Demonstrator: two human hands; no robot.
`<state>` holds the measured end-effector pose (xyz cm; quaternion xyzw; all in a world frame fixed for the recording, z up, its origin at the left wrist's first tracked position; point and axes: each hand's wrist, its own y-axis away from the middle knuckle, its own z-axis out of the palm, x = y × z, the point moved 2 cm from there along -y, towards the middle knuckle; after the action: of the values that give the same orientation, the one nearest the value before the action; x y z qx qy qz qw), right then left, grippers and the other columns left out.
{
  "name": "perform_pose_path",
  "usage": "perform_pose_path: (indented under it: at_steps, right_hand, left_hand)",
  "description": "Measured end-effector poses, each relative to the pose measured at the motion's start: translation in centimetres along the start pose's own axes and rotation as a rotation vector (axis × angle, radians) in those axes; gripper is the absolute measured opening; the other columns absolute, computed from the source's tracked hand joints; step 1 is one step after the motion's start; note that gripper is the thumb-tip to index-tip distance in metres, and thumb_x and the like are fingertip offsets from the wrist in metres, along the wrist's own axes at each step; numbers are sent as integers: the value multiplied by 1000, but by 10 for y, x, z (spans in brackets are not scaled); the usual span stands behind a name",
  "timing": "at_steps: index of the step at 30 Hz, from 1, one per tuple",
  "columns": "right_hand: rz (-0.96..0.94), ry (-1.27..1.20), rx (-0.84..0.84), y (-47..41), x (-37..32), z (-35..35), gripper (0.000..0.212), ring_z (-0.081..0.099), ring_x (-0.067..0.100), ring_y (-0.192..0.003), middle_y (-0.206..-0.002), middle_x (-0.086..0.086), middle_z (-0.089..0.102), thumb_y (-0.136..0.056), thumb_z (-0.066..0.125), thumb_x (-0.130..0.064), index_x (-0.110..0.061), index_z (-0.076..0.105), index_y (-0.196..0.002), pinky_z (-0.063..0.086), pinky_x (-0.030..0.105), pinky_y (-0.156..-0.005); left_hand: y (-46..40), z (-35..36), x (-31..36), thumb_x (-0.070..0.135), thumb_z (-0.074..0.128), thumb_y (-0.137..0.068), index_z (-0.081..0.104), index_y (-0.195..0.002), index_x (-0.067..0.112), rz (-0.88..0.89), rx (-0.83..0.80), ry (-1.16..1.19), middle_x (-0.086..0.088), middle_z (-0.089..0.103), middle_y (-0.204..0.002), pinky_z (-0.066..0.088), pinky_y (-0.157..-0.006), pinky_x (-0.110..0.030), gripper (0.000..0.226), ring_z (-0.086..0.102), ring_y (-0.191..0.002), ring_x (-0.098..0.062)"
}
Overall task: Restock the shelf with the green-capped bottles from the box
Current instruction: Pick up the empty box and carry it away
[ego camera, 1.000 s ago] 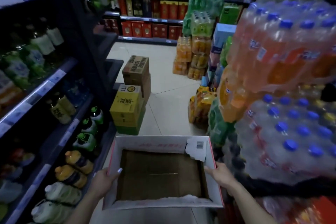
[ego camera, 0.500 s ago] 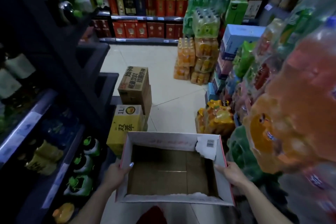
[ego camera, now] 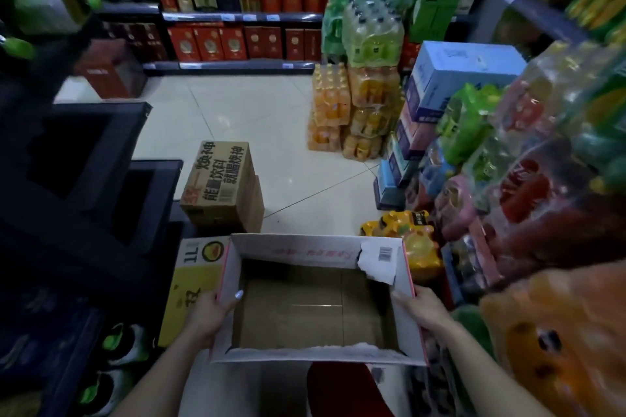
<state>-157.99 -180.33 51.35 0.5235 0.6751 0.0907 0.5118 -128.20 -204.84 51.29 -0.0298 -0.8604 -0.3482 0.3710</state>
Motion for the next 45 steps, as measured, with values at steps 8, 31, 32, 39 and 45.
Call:
perform_pose_path:
  at_steps: [8, 31, 32, 39, 45]
  right_hand:
    - [22, -11, -42, -112, -77, -37, 40, 60, 26, -96, -109, 11, 63, -87, 61, -32, -11, 56, -120, 46, 33, -76]
    - [255, 32, 109, -529, 28, 133, 40, 55, 39, -112, -123, 19, 59, -91, 54, -27, -5, 53, -124, 47, 51, -95]
    - [274, 28, 118, -542, 41, 144, 38, 56, 38, -111, -119, 18, 60, -91, 53, -27, -7, 53, -124, 48, 49, -92]
    - [344, 12, 80, -598, 117, 192, 35, 57, 29, -95, -92, 6, 57, -92, 51, -32, -9, 51, -117, 50, 53, -91]
    - [330, 16, 68, -616, 141, 205, 44, 57, 35, -107, -116, 19, 59, -92, 48, -36, -6, 49, -125, 48, 55, -94]
  left_hand:
    - [-103, 11, 74, 42, 61, -85, 62, -95, 4, -58, 5, -93, -16, 66, -88, 43, -67, -33, 39, 59, -76, -24]
    - [-497, 188, -58, 43, 63, -83, 53, -128, 6, -244, -3, -93, -17, 60, -128, 47, -79, -38, 59, 58, -107, -29]
    - [-510, 197, -72, 43, 64, -82, 53, -128, 6, -251, -5, -83, -16, 60, -128, 48, -80, -38, 60, 58, -108, -28]
    - [-567, 248, -139, 42, 65, -82, 54, -128, 7, -217, -49, -92, -17, 60, -129, 50, -92, -44, 58, 58, -114, -32]
    - [-587, 276, -163, 40, 61, -85, 52, -129, 9, -201, -58, -114, -17, 59, -129, 47, -86, -39, 54, 57, -116, -32]
